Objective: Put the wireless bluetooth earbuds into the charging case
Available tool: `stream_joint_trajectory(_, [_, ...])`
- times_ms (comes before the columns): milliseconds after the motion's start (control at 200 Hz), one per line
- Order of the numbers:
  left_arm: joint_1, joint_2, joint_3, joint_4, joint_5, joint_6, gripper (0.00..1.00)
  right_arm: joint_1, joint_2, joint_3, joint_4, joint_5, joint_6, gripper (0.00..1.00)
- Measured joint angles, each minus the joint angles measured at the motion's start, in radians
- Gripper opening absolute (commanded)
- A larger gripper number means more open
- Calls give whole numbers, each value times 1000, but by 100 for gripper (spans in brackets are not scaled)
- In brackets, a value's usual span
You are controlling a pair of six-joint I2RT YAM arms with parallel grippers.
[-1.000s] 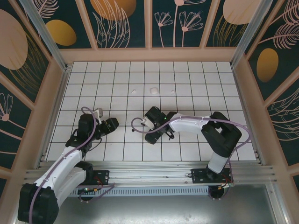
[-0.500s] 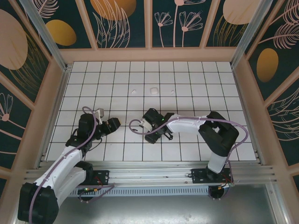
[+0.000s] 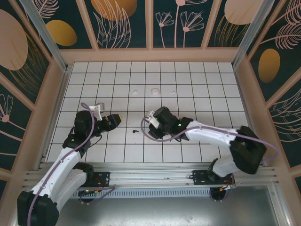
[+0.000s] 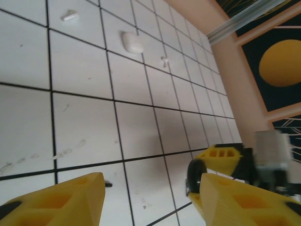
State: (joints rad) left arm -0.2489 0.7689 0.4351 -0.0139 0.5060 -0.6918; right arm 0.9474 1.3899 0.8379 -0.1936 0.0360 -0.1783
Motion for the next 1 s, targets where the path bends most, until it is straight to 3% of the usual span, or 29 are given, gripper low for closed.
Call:
stream_joint_trajectory(230, [-34, -4, 76, 91, 41, 8, 51, 5, -210, -76, 171, -34, -13, 51])
stream_joint_trajectory(621, [-407, 241, 286, 90, -21, 86, 53, 30, -278, -89, 226, -36, -57, 51])
stream_joint_trajectory(891, [-432, 342, 297, 92, -26, 101, 52, 35, -303, -93, 226, -36, -59, 51])
stream_joint_trajectory(1001, [-432, 358, 300, 110, -9, 101, 43, 35, -315, -102, 225, -33, -58, 51])
